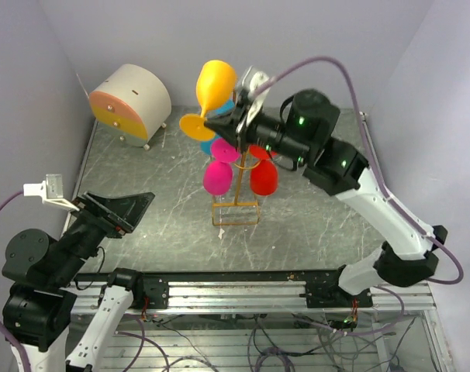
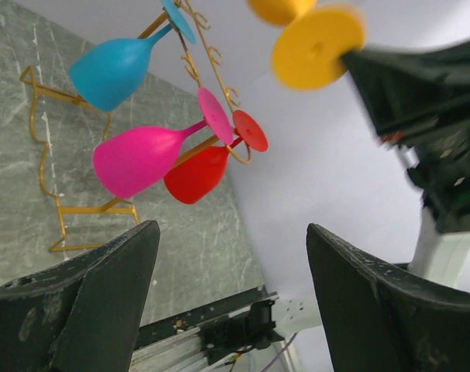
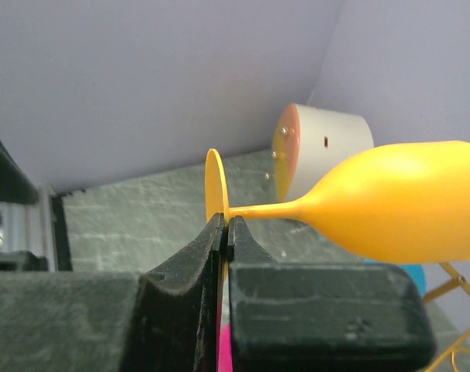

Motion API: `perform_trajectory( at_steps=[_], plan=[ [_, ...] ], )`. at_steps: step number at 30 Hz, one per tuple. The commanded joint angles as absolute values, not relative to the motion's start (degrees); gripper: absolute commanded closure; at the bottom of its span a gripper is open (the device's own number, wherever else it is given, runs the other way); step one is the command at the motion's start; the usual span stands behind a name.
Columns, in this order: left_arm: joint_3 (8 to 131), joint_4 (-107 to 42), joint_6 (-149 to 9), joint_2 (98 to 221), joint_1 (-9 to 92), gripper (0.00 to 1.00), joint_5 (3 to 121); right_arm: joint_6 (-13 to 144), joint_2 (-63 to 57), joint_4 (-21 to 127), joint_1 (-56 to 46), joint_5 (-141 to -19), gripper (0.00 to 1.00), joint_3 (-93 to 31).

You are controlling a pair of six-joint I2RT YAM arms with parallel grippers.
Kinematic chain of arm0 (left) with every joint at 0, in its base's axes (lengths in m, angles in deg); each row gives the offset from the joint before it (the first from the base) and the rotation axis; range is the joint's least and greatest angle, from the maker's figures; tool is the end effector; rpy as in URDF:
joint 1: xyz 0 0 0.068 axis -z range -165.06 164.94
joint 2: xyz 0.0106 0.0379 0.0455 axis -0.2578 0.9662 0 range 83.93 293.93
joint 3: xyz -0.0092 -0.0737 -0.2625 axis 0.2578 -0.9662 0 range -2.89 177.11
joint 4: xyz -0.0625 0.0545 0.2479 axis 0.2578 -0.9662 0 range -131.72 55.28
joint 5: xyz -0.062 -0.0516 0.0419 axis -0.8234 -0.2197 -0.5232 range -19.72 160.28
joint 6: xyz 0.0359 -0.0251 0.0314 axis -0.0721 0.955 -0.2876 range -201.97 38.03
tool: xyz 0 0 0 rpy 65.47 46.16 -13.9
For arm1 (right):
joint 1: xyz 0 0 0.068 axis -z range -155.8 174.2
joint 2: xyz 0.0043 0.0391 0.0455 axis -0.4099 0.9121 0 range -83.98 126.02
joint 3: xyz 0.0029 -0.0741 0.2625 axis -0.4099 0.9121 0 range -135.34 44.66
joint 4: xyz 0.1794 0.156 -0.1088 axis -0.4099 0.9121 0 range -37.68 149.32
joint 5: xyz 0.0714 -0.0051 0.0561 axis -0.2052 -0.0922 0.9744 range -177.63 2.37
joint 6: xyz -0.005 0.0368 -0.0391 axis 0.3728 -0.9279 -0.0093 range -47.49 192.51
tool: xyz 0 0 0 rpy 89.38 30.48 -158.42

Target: Take the wine glass off the wine glass rack

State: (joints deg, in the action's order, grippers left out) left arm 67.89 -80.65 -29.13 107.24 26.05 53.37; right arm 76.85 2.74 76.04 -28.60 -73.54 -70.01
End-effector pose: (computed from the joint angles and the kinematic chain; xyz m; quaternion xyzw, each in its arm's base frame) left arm 0.0048 -0.0116 0.4419 -0.1473 0.6822 -0.4623 0.5469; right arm 0.1753 0.2453 0.5529 -0.4020 0.5502 0.3745 0.6289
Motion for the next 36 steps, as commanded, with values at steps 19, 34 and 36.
perform_trajectory(
  at_steps=[19,34,36],
  plan=[
    [71.1,-78.4,-8.3,114.4,26.3,0.18,43.1,123.0,-12.3,30.9,-63.6,-124.5,1.00,-22.5],
    [63.0,-76.7,-3.6,112.5,26.3,0.21,37.2,131.5,-8.1,20.5,-66.1,-122.0,1.00,-19.0],
    [61.7,-75.1,-2.3,111.9,26.3,0.21,37.1,132.1,-7.7,19.9,-66.4,-122.0,1.00,-18.4]
  ],
)
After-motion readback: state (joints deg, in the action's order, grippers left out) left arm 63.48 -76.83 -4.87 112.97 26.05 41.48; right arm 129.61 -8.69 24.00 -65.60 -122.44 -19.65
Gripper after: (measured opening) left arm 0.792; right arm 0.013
